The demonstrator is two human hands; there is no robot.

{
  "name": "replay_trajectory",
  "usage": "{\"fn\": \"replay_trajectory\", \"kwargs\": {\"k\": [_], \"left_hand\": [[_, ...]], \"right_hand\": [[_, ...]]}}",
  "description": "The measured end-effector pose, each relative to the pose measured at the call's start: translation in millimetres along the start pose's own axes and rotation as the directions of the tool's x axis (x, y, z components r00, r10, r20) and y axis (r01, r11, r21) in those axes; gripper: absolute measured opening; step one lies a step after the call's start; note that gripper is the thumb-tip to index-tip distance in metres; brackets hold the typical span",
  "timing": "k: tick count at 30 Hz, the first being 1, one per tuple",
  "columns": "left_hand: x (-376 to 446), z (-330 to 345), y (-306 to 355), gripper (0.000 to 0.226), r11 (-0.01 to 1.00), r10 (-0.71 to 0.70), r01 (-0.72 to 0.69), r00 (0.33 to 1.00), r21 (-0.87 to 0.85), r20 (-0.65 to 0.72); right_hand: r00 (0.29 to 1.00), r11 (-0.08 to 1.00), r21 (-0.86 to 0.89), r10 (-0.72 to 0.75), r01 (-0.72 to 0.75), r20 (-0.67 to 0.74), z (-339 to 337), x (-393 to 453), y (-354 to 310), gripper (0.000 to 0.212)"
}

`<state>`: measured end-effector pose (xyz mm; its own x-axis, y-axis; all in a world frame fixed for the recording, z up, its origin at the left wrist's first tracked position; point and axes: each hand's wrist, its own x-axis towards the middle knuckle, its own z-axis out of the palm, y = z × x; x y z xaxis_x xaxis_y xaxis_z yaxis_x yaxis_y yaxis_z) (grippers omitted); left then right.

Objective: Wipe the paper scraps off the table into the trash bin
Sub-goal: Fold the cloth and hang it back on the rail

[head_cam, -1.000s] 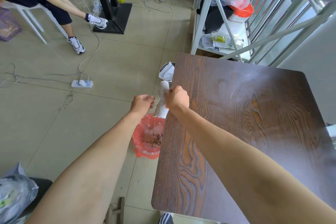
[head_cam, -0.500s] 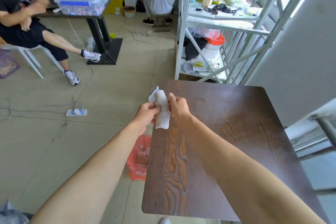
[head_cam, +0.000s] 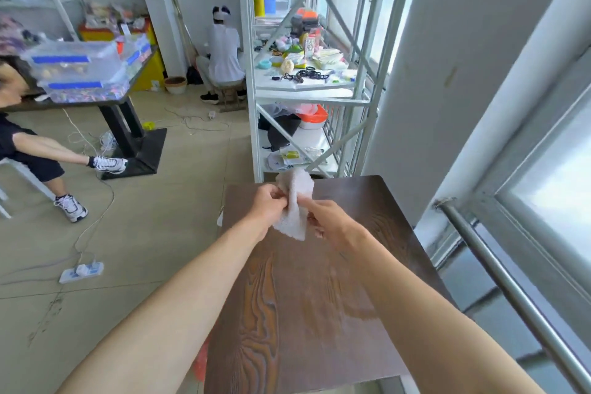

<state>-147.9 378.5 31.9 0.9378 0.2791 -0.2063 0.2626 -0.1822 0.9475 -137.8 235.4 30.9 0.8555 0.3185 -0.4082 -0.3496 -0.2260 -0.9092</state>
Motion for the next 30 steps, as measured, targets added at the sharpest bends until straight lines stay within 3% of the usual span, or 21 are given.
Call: {"fn": "replay_trajectory", "kwargs": {"k": [3,5,6,8,11,13,16,18,21,23,25,26,28,30], "left_hand": [[-6,26,12,0.015,0.999,-0.013,0.012,1.0,0.037,0.026],[-8,43,16,0.007,0.998,-0.011,0.009,0.999,0.055,0.036],[-9,51,18,0.014,0.998,-0.004,0.002,0.999,0.064,0.032],[-9,67,21,0.026,0.996,0.009,-0.011,1.0,0.084,0.022],[-8,87,24,0.022,0.994,0.014,-0.018,0.999,0.11,0.04],[-5,102,26,0.021,0.989,0.038,-0.049,0.996,0.139,0.083],[3,125,30,0.02,0.978,0.074,-0.1,0.987,0.181,0.143],[6,142,33,0.008,0.955,0.118,-0.163,0.975,0.247,0.188],[-1,168,38,0.016,0.891,0.209,-0.296,0.941,0.344,0.268],[-7,184,38,0.021,0.877,0.238,-0.333,0.928,0.348,0.287],[-12,200,35,0.013,0.891,0.25,-0.337,0.924,0.303,0.29],[-14,208,34,0.005,0.903,0.243,-0.324,0.927,0.284,0.286],[-15,224,31,0.017,0.918,0.228,-0.3,0.935,0.26,0.272],[-17,240,33,0.014,0.922,0.204,-0.281,0.937,0.267,0.283]], "right_hand": [[0.998,0.998,0.052,-0.043,0.045,-0.043,-25,-18,-1,0.052],[0.993,0.987,0.157,-0.018,0.036,-0.113,-39,-28,-1,0.051],[0.989,0.972,0.235,0.011,0.023,-0.145,-44,-32,0,0.051],[0.978,0.897,0.441,0.062,0.033,-0.2,-54,-37,2,0.05],[0.964,0.766,0.64,0.112,0.07,-0.24,-64,-38,4,0.028],[0.953,0.779,0.622,0.125,0.078,-0.275,-72,-39,7,0.02],[0.934,0.798,0.591,0.112,0.118,-0.338,-87,-42,11,0.035],[0.925,0.764,0.623,0.096,0.169,-0.369,-96,-44,15,0.04],[0.88,0.792,0.584,0.136,0.179,-0.454,-109,-49,21,0.02],[0.825,0.872,0.476,0.182,0.116,-0.535,-121,-53,26,0.02],[0.752,0.944,0.325,0.171,0.06,-0.636,-135,-57,31,0.016],[0.719,0.966,0.258,0.158,0.031,-0.677,-143,-59,34,0.02],[0.67,0.989,0.146,0.123,-0.022,-0.732,-162,-62,40,0.025],[0.608,0.997,0.032,0.066,-0.067,-0.791,-181,-62,45,0.024]]}}
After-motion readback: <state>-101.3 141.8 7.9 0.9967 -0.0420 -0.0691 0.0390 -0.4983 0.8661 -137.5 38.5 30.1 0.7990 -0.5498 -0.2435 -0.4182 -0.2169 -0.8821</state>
